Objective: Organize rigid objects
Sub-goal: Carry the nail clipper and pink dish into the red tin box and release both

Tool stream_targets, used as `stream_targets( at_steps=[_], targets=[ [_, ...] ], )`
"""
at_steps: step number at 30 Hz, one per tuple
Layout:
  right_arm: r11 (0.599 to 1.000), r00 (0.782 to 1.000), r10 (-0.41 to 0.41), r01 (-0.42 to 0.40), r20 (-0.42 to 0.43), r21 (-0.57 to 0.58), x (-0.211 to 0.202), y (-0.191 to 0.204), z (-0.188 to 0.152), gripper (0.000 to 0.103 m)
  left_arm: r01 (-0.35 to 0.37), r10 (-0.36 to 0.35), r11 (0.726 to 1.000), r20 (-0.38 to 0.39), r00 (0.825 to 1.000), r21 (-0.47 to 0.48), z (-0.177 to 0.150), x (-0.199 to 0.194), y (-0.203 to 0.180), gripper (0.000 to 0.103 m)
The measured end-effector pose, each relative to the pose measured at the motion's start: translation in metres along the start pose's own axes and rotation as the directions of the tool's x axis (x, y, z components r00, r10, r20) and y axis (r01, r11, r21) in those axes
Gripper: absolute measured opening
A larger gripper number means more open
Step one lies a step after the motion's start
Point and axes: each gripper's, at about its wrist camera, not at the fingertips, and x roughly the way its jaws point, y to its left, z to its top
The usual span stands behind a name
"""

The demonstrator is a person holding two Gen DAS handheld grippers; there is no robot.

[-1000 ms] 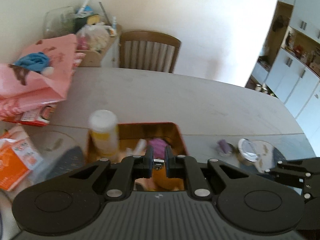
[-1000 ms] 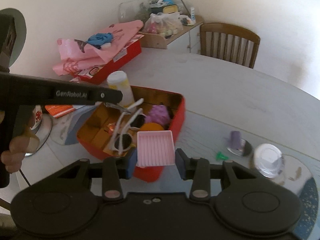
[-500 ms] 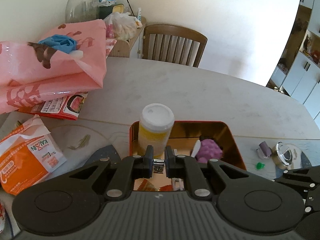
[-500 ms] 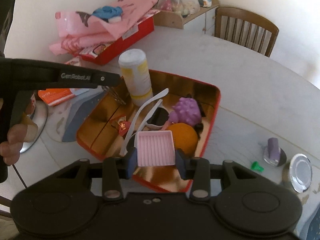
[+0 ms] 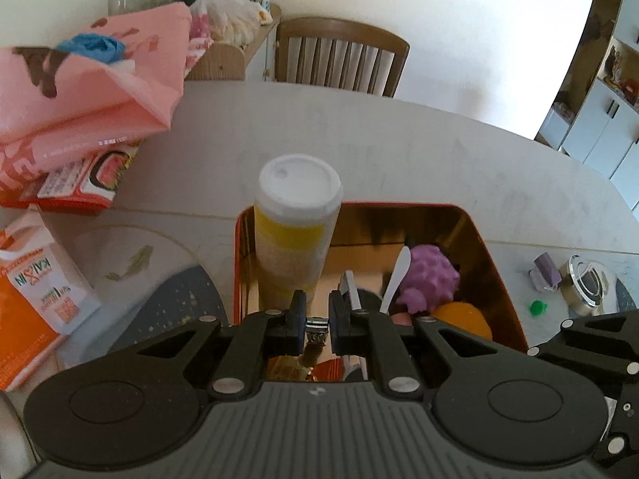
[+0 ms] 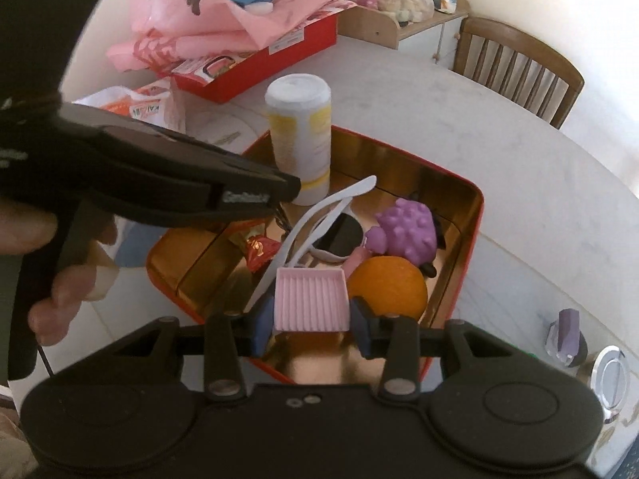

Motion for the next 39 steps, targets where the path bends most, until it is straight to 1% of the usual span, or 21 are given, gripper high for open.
stream_targets(
  at_steps=[4, 8, 14, 20, 28, 30, 32, 36, 38, 39],
  targets=[
    [1.000, 1.000, 0.003, -0.003, 0.001, 0.021, -0.001, -0.002, -0.003, 0.040, 0.015, -0.014, 1.000, -0.014, 1.000, 0.012, -0.002, 0.002, -0.004, 0.011],
    [1.000, 1.000, -0.002, 0.002, 0.000, 0.014, -0.001, 0.000, -0.005, 0.041, 0.025, -0.025, 1.000, -0.062, 0.998, 0.005, -0.009, 0.006, -0.004, 0.011],
    [0.999, 1.000, 0.013, -0.013, 0.006, 0.049, -0.007, -0.003, -0.008, 0.042, 0.013, -0.014, 1.000, -0.093, 0.996, -0.003, -0.018, 0.009, -0.003, 0.011],
    [0.996, 0.999, 0.021, -0.025, 0.046, 0.089, -0.024, -0.012, -0.014, 0.048, 0.019, -0.020, 1.000, -0.086, 0.996, -0.009, -0.022, 0.003, -0.002, 0.011],
    [0.987, 0.995, 0.027, -0.042, 0.099, 0.155, -0.049, -0.027, -0.026, 0.058, 0.019, -0.020, 1.000, -0.053, 0.998, -0.011, -0.024, -0.018, -0.007, 0.013],
    [0.985, 0.993, 0.026, -0.045, 0.118, 0.167, -0.058, -0.031, -0.030, 0.061, 0.024, -0.024, 1.000, -0.043, 0.999, -0.011, -0.024, -0.025, -0.010, 0.017],
    [0.982, 0.991, 0.024, -0.048, 0.132, 0.183, -0.066, -0.037, -0.035, 0.062, 0.030, -0.031, 0.999, -0.028, 0.999, -0.010, -0.024, -0.032, -0.013, 0.027],
    [0.975, 0.988, 0.019, -0.053, 0.156, 0.218, -0.081, -0.049, -0.045, 0.063, 0.039, -0.039, 0.999, -0.001, 0.999, 0.001, -0.024, -0.044, -0.024, 0.039],
    [0.971, 0.986, 0.013, -0.053, 0.168, 0.234, -0.089, -0.056, -0.051, 0.064, 0.038, -0.038, 0.999, 0.011, 0.999, 0.008, -0.024, -0.049, -0.031, 0.048],
    [0.969, 0.985, 0.009, -0.051, 0.175, 0.240, -0.093, -0.060, -0.055, 0.064, 0.040, -0.041, 0.999, 0.016, 0.999, 0.012, -0.024, -0.051, -0.035, 0.049]
  ],
)
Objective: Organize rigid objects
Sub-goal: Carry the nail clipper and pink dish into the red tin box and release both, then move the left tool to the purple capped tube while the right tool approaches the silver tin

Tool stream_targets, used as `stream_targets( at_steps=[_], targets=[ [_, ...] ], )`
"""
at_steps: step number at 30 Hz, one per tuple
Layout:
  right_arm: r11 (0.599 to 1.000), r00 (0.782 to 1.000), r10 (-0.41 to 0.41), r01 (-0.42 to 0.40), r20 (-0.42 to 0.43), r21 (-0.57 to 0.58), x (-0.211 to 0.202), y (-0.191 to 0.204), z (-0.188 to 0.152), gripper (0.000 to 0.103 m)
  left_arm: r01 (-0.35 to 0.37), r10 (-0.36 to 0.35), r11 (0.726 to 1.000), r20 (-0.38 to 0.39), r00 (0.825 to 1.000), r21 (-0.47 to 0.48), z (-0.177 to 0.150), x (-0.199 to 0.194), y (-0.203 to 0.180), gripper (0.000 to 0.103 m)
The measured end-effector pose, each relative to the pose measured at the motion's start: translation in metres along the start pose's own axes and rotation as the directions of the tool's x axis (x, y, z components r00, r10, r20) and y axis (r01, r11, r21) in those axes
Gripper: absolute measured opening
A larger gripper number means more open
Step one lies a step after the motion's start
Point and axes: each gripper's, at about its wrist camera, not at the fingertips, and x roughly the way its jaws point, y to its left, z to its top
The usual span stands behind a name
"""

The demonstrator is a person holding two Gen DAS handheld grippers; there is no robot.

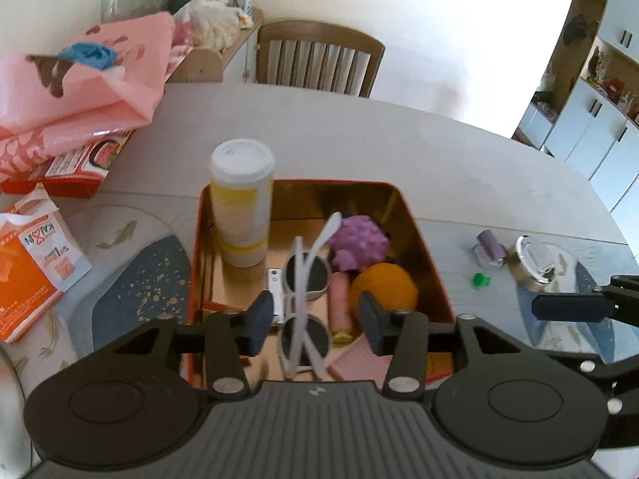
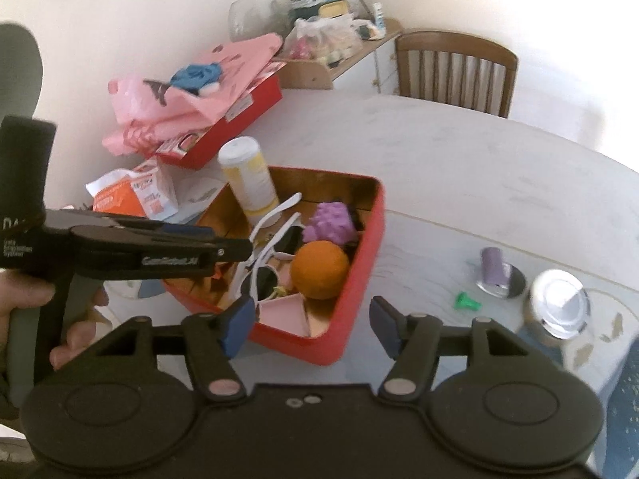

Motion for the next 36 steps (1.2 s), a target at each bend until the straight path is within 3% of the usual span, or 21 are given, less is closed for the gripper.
stream_targets(
  at_steps=[3, 7, 19, 23, 28, 36],
  targets=[
    [1.000, 1.000, -0.007, 0.007, 0.017, 0.021, -0.014, -0.014, -0.005, 0.065, 0.011, -0.011, 1.000, 0.015, 1.000, 0.023, 0.000, -0.005, -0.016, 0.050],
    [0.999, 0.999, -0.017, 0.015, 0.046, 0.044, -0.031, -0.035, -0.012, 0.078, 0.032, -0.033, 0.999, 0.027, 0.999, 0.038, 0.001, -0.010, -0.039, 0.057],
    [0.992, 0.994, -0.071, 0.062, 0.082, 0.108, -0.065, -0.105, -0.031, 0.091, 0.072, -0.076, 0.994, 0.049, 0.996, 0.086, 0.003, -0.006, -0.111, 0.071],
    [0.990, 0.992, -0.090, 0.079, 0.084, 0.120, -0.069, -0.128, -0.037, 0.095, 0.076, -0.080, 0.993, 0.049, 0.996, 0.085, 0.003, 0.003, -0.133, 0.081],
    [0.988, 0.990, -0.106, 0.095, 0.096, 0.118, -0.072, -0.151, -0.042, 0.103, 0.082, -0.086, 0.993, 0.050, 0.995, 0.079, 0.004, 0.014, -0.156, 0.082],
    [0.992, 0.989, -0.125, 0.123, 0.080, 0.032, -0.054, -0.179, -0.043, 0.103, 0.059, -0.060, 0.997, 0.038, 0.997, 0.043, 0.013, 0.043, -0.184, 0.084]
  ],
)
